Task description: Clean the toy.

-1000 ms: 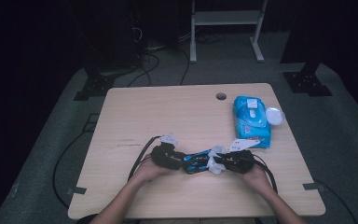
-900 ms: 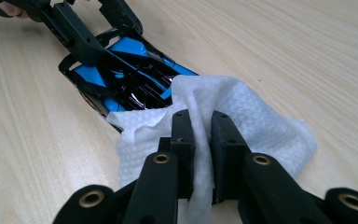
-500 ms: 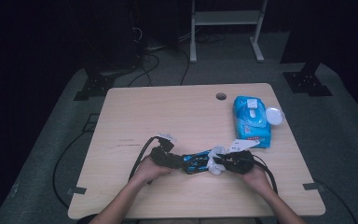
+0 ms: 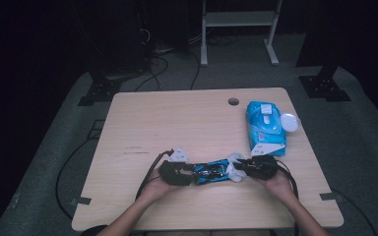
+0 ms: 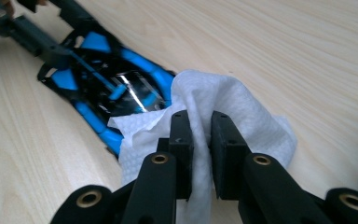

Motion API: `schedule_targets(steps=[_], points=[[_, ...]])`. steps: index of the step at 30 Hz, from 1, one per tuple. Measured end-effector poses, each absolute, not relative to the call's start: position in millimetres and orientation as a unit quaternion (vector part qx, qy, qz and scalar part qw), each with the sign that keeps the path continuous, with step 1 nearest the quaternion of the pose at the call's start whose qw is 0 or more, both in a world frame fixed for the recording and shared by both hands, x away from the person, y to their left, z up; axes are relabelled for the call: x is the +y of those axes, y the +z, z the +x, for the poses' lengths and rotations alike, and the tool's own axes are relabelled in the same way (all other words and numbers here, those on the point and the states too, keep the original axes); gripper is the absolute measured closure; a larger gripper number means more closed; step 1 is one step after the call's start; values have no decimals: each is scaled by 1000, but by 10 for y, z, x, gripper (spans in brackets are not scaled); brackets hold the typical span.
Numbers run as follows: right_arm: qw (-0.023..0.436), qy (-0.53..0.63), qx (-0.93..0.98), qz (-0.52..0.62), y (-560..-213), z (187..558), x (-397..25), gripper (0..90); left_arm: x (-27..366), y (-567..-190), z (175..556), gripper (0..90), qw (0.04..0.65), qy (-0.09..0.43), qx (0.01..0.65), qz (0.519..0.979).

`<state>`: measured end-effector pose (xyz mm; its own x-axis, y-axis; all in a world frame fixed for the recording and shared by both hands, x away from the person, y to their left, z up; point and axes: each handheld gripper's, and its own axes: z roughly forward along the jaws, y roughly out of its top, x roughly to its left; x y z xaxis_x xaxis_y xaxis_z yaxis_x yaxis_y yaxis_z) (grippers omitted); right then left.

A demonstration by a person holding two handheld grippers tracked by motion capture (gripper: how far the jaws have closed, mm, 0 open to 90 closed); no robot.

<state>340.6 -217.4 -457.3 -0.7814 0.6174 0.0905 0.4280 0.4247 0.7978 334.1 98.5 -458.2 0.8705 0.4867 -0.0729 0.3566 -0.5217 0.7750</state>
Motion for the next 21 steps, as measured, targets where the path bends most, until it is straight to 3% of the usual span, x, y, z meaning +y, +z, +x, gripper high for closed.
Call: schedule_targets(steps=[3, 7, 8, 11, 12, 21], points=[[110, 438, 834, 317, -4551, 3426, -2233, 779, 974, -4578, 3277, 541, 424, 102, 225, 871], [82, 438, 837, 316, -4525, 3491, -2268, 692, 953, -4575, 3164, 540, 419, 144, 197, 875], [55, 442, 840, 311, -4527, 3540, -2269, 637, 952, -4583, 3133, 540, 421, 154, 191, 874], [33, 442, 841, 309, -4526, 3577, -2273, 588, 948, -4587, 3102, 539, 419, 169, 179, 874], [3, 444, 842, 306, -4542, 3628, -2275, 549, 947, -4586, 3090, 540, 417, 173, 175, 875], [-60, 440, 846, 295, -4617, 3760, -2192, 463, 938, -4603, 3023, 540, 419, 198, 158, 872]])
